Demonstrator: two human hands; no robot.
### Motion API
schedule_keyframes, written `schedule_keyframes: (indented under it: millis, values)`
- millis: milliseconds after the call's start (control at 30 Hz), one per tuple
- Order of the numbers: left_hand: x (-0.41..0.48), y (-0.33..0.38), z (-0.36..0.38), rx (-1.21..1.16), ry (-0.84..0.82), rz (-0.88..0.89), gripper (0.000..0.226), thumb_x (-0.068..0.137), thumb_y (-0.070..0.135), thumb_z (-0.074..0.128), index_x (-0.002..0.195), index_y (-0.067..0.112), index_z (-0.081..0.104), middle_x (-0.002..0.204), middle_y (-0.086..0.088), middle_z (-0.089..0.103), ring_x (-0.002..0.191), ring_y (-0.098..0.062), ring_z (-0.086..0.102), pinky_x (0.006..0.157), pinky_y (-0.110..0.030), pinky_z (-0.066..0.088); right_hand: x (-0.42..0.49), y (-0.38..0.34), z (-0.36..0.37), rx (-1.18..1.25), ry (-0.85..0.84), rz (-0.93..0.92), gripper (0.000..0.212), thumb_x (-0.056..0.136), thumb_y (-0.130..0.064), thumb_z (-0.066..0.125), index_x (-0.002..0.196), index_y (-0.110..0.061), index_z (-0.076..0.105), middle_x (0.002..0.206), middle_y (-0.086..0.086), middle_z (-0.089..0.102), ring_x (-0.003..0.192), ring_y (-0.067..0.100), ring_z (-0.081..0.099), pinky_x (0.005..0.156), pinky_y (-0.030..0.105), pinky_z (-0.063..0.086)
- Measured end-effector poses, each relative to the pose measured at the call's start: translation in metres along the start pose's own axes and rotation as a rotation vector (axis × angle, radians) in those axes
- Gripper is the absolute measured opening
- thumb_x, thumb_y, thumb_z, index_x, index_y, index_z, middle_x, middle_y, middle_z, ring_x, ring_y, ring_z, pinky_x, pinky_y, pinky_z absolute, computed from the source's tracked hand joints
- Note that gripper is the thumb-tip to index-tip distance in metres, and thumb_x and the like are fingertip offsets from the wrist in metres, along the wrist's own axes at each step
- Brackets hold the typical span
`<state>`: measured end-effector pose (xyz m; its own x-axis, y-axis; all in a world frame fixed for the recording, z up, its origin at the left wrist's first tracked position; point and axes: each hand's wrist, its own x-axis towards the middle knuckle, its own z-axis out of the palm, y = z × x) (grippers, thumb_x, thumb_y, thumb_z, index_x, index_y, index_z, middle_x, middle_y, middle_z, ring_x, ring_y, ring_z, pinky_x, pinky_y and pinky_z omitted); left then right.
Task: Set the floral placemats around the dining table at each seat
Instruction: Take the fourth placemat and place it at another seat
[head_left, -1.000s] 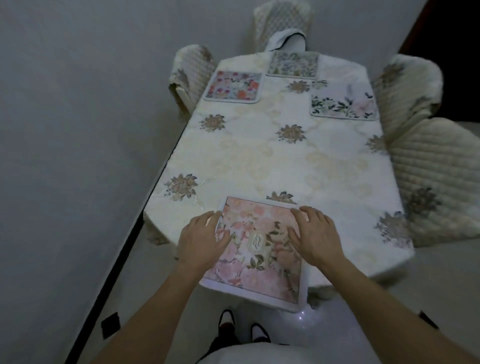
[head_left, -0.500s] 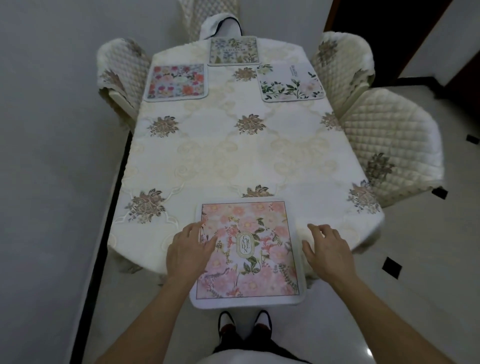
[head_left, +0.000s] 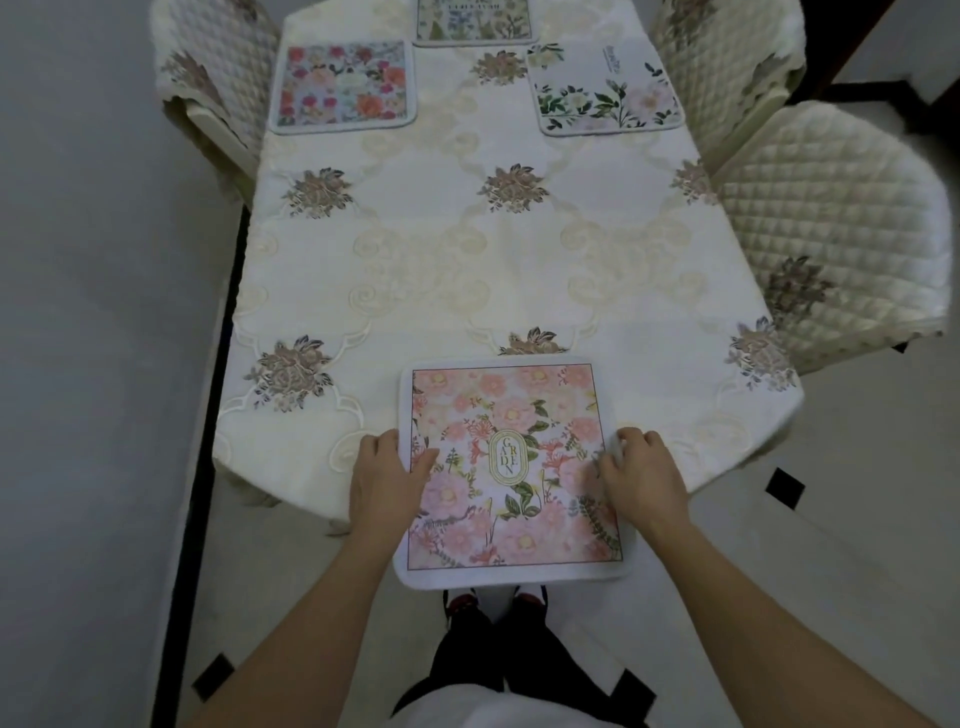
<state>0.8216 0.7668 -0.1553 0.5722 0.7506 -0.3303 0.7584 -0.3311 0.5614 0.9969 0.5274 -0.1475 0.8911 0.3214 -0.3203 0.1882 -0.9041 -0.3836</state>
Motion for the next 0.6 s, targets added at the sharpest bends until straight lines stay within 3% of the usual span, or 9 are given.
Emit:
schedule_keyframes:
  millis: [167, 267, 467, 600]
  values:
    - [0.004, 0.003, -0.002, -0.157, -0.01, -0.036, 0.036, 0.095, 0.032, 0.065, 0.118, 0.008, 0.054, 0.11, -0.008, 0.063, 0.094, -0.024, 0.06, 0.075, -0.033, 0.045, 0.0, -0.008, -0.003, 0.112, 0.006, 0.059, 0.03, 0.093, -0.026, 0.058, 0.116, -0.009, 0.05, 0.104, 0.006, 0.052, 0.087, 0.028, 0.054, 0.068, 0.037, 0.042]
    - [0.003, 0.003, 0.0, -0.195, -0.069, -0.004, 0.022, 0.1, 0.027, 0.057, 0.109, 0.008, 0.051, 0.102, -0.007, 0.065, 0.088, -0.024, 0.06, 0.071, -0.03, 0.041, 0.004, -0.009, -0.003, 0.313, -0.094, 0.144, 0.017, 0.097, -0.026, 0.055, 0.1, -0.009, 0.05, 0.089, 0.004, 0.058, 0.082, 0.026, 0.055, 0.063, 0.036, 0.042]
    - [0.003, 0.01, -0.003, -0.362, -0.1, -0.015, 0.019, 0.102, 0.027, 0.052, 0.113, 0.012, 0.051, 0.101, -0.001, 0.066, 0.092, -0.022, 0.064, 0.073, -0.032, 0.05, 0.004, -0.014, -0.005, 0.53, -0.146, 0.163, 0.022, 0.102, -0.028, 0.05, 0.1, -0.007, 0.054, 0.096, 0.008, 0.063, 0.088, 0.027, 0.06, 0.077, 0.04, 0.049]
    - [0.009, 0.032, -0.024, -0.45, -0.055, 0.028, 0.013, 0.102, 0.024, 0.053, 0.109, 0.013, 0.053, 0.093, 0.002, 0.063, 0.082, -0.013, 0.062, 0.052, -0.012, 0.046, 0.013, -0.027, -0.03, 0.677, -0.11, 0.14, 0.019, 0.101, -0.029, 0.053, 0.103, -0.012, 0.059, 0.1, 0.007, 0.068, 0.091, 0.025, 0.067, 0.081, 0.046, 0.057]
